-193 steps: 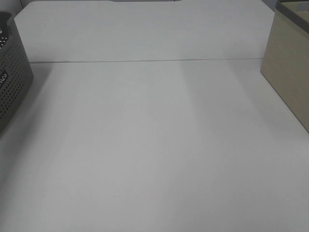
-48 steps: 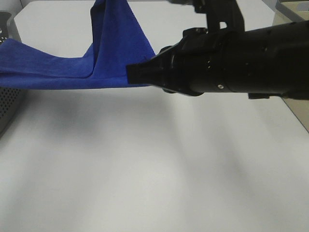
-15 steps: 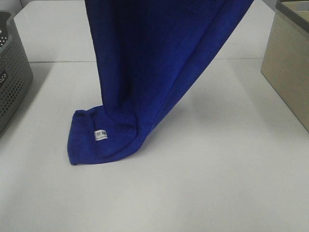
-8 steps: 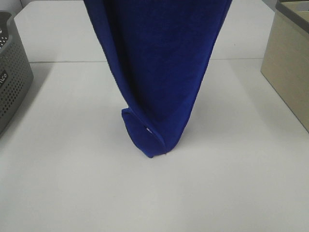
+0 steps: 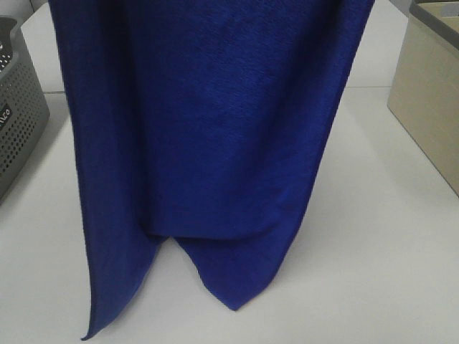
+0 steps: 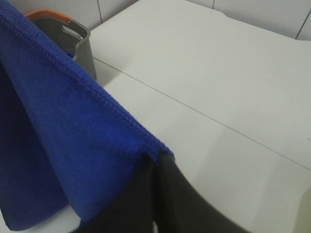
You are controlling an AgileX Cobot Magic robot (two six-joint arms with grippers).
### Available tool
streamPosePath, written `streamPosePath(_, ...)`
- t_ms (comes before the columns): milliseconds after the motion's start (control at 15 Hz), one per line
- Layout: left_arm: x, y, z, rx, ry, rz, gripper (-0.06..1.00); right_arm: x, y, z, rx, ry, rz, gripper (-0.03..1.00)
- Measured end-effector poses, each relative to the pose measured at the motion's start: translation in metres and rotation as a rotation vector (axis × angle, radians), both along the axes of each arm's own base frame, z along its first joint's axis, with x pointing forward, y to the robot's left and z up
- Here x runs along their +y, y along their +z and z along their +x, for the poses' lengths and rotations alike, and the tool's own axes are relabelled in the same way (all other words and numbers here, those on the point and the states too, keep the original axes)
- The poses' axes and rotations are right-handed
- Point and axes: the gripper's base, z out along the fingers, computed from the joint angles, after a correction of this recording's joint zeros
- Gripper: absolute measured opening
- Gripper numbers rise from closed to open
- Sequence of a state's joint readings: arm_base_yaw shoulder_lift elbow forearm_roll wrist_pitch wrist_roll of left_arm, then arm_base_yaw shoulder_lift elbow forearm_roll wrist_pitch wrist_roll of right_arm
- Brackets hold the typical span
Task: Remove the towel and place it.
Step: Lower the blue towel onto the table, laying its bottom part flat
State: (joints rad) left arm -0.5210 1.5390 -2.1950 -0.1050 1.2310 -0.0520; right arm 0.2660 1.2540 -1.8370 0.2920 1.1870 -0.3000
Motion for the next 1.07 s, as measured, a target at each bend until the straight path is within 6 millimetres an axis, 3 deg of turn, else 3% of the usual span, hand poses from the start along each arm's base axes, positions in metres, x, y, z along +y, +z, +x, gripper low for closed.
streamPosePath(200,-0.005,-0.013,0.014,0.03,0.019,0.036,0.0,-0.001,-0.004,0.008,0.012,-0.018,-0.033,0.02)
streamPosePath(267,-0.007,-0.018,0.022,0.027,0.038,0.062,0.0,0.001,-0.01,0.018,0.033,-0.025,-0.051,0.02)
streamPosePath(333,-0.015,-0.034,0.05,-0.007,0.089,0.137,0.0,0.009,-0.025,0.057,0.025,-0.062,-0.072,0.02)
streamPosePath(400,-0.015,-0.034,0.05,-0.007,0.089,0.137,0.0,0.009,-0.025,0.057,0.025,-0.062,-0.072,0.02)
streamPosePath(467,-0.02,-0.044,0.067,-0.041,0.105,0.184,0.0,0.013,-0.033,0.08,-0.01,-0.094,-0.069,0.02)
streamPosePath(533,-0.03,-0.065,0.107,-0.143,0.146,0.259,0.0,0.02,-0.054,0.129,-0.077,-0.153,-0.076,0.02)
streamPosePath(733,-0.031,-0.084,0.158,-0.324,0.194,0.237,0.0,0.029,-0.074,0.185,-0.197,-0.197,-0.067,0.02)
streamPosePath(867,-0.026,-0.079,0.174,-0.471,0.211,0.186,0.0,0.033,-0.059,0.204,-0.334,-0.201,-0.05,0.02)
streamPosePath(1067,-0.022,-0.049,0.172,-0.671,0.222,0.112,0.0,0.035,-0.021,0.21,-0.505,-0.198,-0.008,0.02)
